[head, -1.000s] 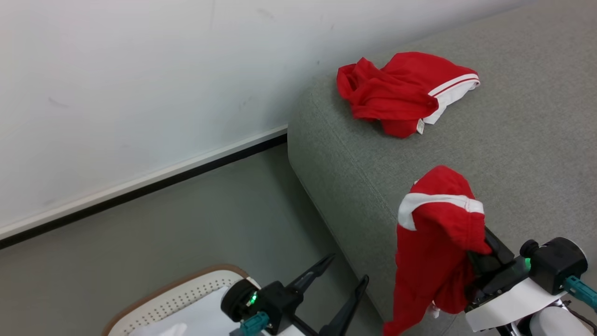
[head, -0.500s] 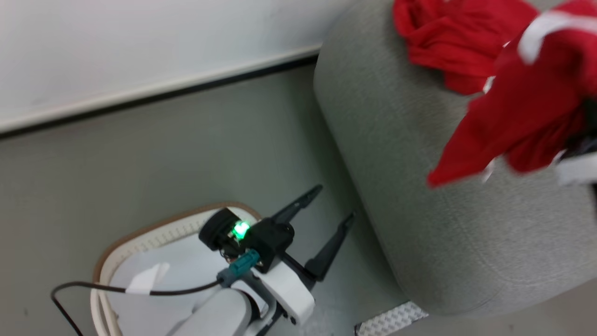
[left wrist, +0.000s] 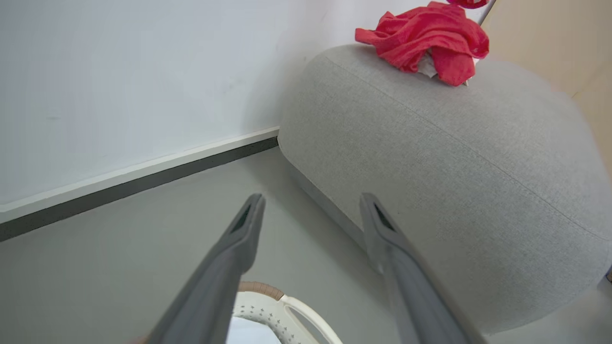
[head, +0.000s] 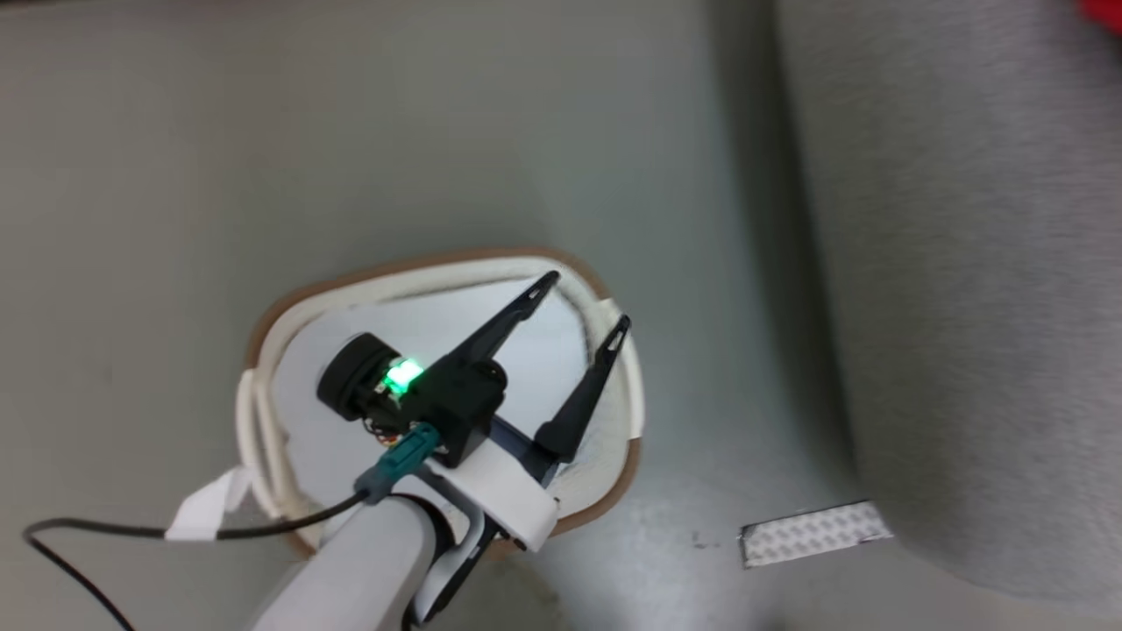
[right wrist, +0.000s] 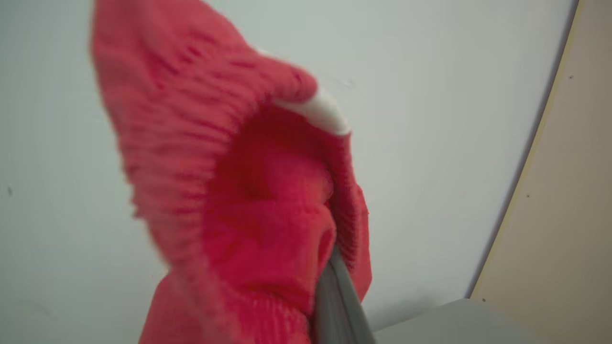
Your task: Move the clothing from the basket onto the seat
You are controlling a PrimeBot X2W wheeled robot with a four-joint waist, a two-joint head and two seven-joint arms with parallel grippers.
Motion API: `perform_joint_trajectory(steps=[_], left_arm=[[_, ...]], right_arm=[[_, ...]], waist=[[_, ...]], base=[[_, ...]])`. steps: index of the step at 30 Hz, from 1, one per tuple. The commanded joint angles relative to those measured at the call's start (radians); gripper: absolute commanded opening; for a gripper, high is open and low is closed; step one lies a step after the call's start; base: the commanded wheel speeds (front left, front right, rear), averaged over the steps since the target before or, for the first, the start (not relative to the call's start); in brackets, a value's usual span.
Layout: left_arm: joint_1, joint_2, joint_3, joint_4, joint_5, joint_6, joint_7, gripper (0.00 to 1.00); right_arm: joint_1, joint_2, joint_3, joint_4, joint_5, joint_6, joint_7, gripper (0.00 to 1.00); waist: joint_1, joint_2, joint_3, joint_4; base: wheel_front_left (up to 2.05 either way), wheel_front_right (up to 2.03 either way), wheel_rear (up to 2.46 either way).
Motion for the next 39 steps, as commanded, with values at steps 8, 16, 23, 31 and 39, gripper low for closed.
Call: perform_joint_trajectory(steps=[8,16,23,31,39], left_arm=[[0.069,0.047,0.02,-0.062,-0.007,0.045,0.023,1.0],[0.14,0.081,0.039,-0.122,-0.016,0.092,0.044,1.0],[0.147,0.092,0.056,-0.129,-0.03,0.103,0.043,1.0],[0.136,0.053,0.055,-0.059,-0.07,0.093,0.002,1.0],[0.188,0.025,0.086,0.036,-0.121,0.105,-0.099,1.0]], right_arm=[[-0.032,-0.013,-0.146,0.288,-0.113,-0.003,-0.05,0.0],[0.013,0.067,-0.249,0.535,-0.239,-0.003,-0.123,0.0],[0.022,0.123,-0.219,0.588,-0.329,-0.003,-0.141,1.0],[0.113,0.191,-0.127,0.594,-0.342,-0.003,-0.162,1.0],[0.318,0.253,-0.014,0.482,-0.295,-0.003,-0.173,1.0]], waist=[[-0.0002,0.0,0.129,0.12],[-0.0002,0.0,0.122,0.106],[-0.0002,0.0,0.064,0.055],[-0.0002,0.0,-0.05,0.013],[-0.0002,0.0,-0.191,0.016]], base=[[0.0,0.0,0.0],[0.0,0.0,0.0],[0.0,0.0,0.0],[0.0,0.0,0.0],[0.0,0.0,0.0]])
